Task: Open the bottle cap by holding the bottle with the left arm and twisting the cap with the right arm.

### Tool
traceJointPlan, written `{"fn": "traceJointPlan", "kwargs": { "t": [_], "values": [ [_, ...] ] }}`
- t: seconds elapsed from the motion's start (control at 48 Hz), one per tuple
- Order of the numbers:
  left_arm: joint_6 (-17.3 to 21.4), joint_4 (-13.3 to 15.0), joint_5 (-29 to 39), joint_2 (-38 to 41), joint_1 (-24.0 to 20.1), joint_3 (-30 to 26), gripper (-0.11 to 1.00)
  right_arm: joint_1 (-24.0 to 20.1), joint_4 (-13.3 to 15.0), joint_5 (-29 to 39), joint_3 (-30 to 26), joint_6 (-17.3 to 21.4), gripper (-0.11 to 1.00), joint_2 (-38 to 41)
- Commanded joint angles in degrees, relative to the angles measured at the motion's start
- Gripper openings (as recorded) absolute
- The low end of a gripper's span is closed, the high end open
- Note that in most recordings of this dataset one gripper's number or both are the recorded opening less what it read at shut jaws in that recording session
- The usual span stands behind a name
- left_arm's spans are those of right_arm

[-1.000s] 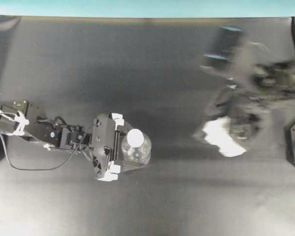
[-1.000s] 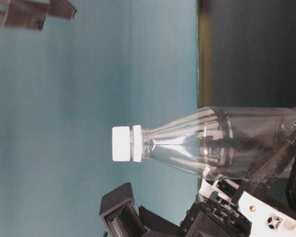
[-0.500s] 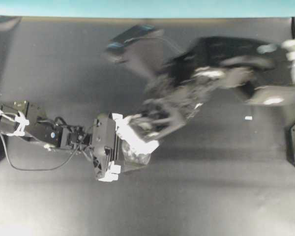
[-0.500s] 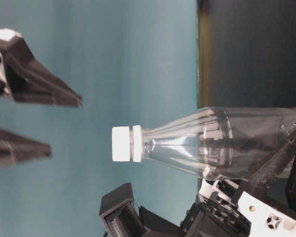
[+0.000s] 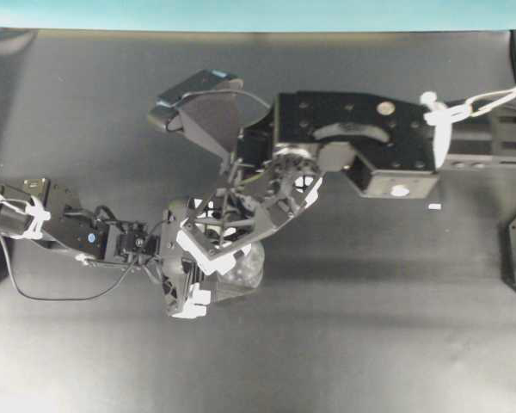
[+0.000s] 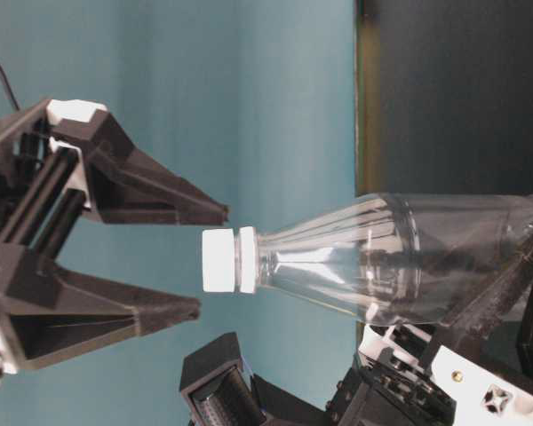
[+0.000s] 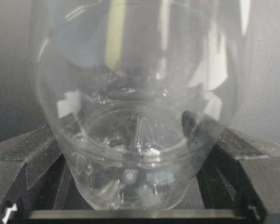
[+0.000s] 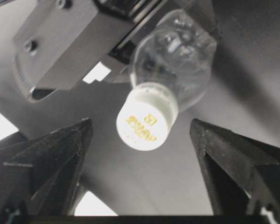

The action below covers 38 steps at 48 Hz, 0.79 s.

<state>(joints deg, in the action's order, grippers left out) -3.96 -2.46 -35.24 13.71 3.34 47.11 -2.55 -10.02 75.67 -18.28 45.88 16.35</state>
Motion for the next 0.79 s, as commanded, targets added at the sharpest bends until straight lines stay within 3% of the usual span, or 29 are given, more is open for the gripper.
{"fn": "traceJointPlan", "kwargs": {
  "t": [0.0,0.125,0.25,0.437,0.771],
  "values": [
    [-0.18,-0.18,-0.18,-0.09,0.26,-0.18,0.84,-0.35,0.09,0.26,-0.62,0.35,0.75,0.09],
    [-0.18,-0.18,-0.09,0.00,0.26,-0.09,0.84,-0.53,0.09,1.32,-0.35,0.09,0.60,0.09],
    [-0.18,-0.18,-0.18,0.44,0.26,-0.09,0.84,-0.53,0.18,2.20,-0.26,-2.20,0.36,0.18],
    [-0.18,-0.18,-0.18,0.62,0.18,-0.35,0.84,-0.44,0.18,2.90,-0.79,-8.88,0.36,0.44],
    [-0.18,-0.18,-0.18,0.62,0.09,-0.44,0.84,-0.44,0.26,5.36,-3.08,-35.68,0.36,1.49]
  ]
}}
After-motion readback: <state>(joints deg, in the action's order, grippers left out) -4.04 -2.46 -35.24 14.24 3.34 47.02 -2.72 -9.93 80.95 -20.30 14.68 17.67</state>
